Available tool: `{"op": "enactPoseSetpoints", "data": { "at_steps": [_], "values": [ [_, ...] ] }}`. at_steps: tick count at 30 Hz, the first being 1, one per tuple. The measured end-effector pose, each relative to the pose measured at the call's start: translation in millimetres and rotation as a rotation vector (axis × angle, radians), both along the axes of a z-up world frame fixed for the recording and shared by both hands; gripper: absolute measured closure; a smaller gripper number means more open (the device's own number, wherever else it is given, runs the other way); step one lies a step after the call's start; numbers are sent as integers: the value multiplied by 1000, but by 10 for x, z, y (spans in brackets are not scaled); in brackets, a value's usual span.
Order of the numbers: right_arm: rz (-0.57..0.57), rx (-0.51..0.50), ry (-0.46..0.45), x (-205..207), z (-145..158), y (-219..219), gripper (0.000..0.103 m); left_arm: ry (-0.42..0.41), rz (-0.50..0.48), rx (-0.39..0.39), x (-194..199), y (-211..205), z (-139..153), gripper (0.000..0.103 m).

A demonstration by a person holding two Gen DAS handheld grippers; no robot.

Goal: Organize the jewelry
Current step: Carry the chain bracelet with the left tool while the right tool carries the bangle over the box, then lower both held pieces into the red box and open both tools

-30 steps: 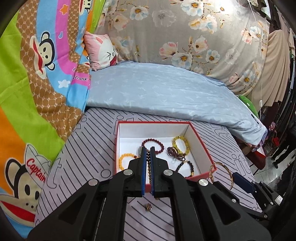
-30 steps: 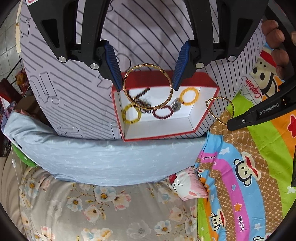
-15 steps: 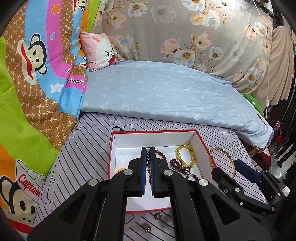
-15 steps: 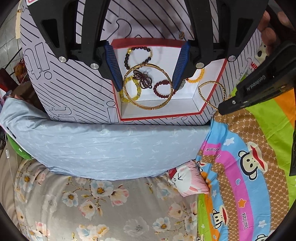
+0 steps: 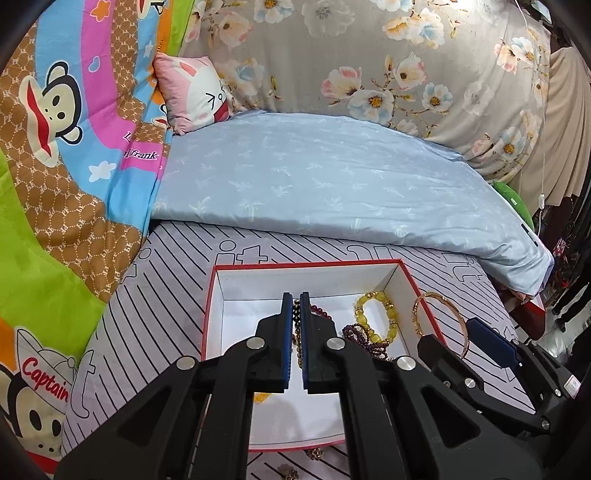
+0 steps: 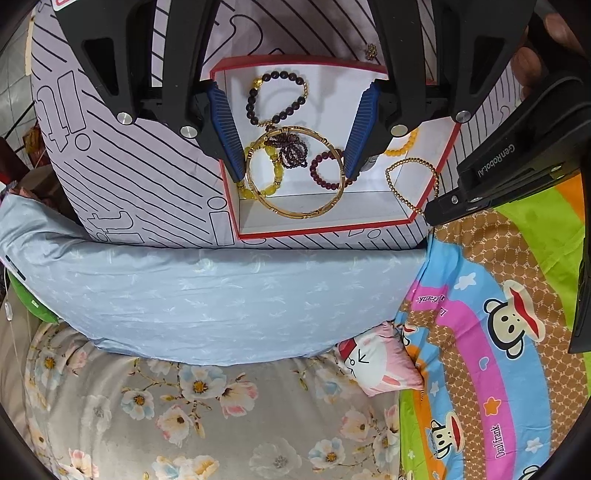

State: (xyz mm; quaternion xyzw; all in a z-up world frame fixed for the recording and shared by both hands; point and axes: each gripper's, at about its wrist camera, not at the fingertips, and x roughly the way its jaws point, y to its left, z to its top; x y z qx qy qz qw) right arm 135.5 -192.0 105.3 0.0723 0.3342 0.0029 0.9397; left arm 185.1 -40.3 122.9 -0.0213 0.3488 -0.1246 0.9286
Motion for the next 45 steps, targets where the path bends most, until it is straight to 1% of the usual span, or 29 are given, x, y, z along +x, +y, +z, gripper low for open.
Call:
{"op": "enactPoseSetpoints", "data": {
  "at_steps": [15,33,38,39,40,41,42,43,45],
  "values": [
    [-5,-2,56,235,-249,-8,50,36,4,13,185,-10,-177,100],
    [-9,-3,76,383,-377,8,50,75,4,22,279,-35,-367,99],
    [-8,-22,85,428,-427,36,49,95,-4,24,299,-40,-442,99],
    [-4,-26,84,432,-434,45,49,97,-7,23,299,-38,-451,98],
    [-3,-34,83,434,-438,56,49,97,-5,29,298,-38,-455,90],
    [-5,-38,81,426,-441,57,49,92,-1,35,288,-35,-452,85],
    [-6,-41,78,417,-436,58,49,81,8,44,272,-28,-441,73],
    [-9,-40,76,405,-426,53,49,74,12,48,265,-21,-430,66],
    [-14,-33,74,387,-408,42,48,73,16,47,257,-3,-412,66]
  ]
}}
